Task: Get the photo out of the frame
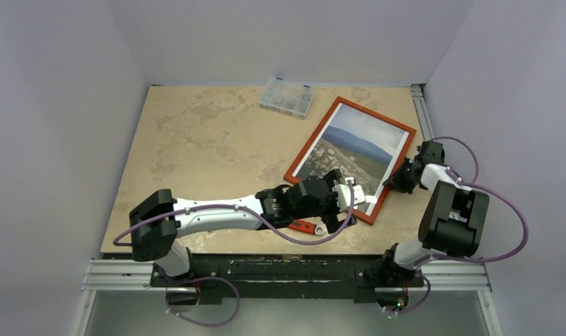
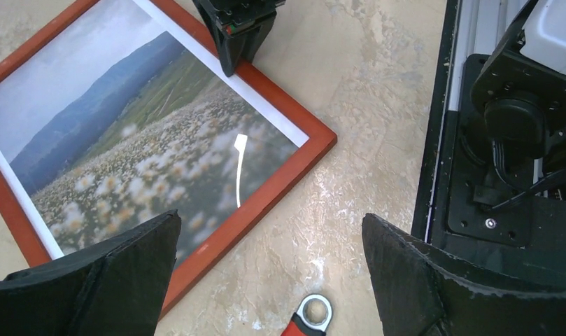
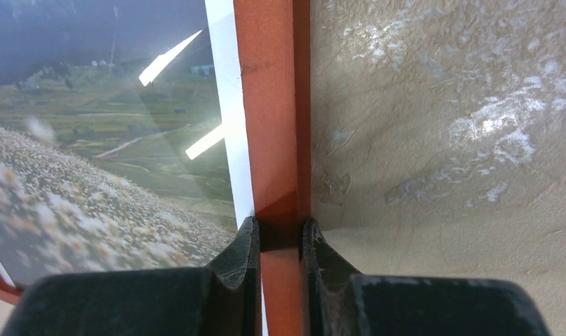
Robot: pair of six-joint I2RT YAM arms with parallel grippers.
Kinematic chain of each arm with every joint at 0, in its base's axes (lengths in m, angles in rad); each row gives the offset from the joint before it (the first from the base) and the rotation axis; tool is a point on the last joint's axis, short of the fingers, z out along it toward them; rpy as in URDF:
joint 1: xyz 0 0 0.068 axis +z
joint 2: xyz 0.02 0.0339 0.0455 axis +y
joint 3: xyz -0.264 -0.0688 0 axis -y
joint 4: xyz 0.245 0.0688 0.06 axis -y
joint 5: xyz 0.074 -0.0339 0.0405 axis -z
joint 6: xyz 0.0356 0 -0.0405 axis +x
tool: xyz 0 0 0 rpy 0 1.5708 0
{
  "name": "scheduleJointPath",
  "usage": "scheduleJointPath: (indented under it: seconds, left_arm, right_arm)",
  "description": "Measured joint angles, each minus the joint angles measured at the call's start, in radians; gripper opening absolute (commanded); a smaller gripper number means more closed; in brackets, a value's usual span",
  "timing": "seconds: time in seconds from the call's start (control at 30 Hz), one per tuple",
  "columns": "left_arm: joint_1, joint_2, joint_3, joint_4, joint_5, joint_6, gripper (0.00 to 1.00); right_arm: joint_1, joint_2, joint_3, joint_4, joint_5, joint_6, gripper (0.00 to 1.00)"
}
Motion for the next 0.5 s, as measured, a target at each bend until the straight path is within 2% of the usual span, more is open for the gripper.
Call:
scheduleJointPath:
  seconds: [0.23,0.5]
  left_arm:
    - [0.013,0.052,0.020,0.002,0.001,0.005,1.00]
    - [-0.010,0.218,0.079,0.018,-0.071,0.154,1.00]
  right_arm:
    - [-0.001,-0.029,-0.013,0.010,-0.005,-0.017,0.00]
    - [-0.001,-0.086,0.009,-0.110,-0.003,-0.007,0.00]
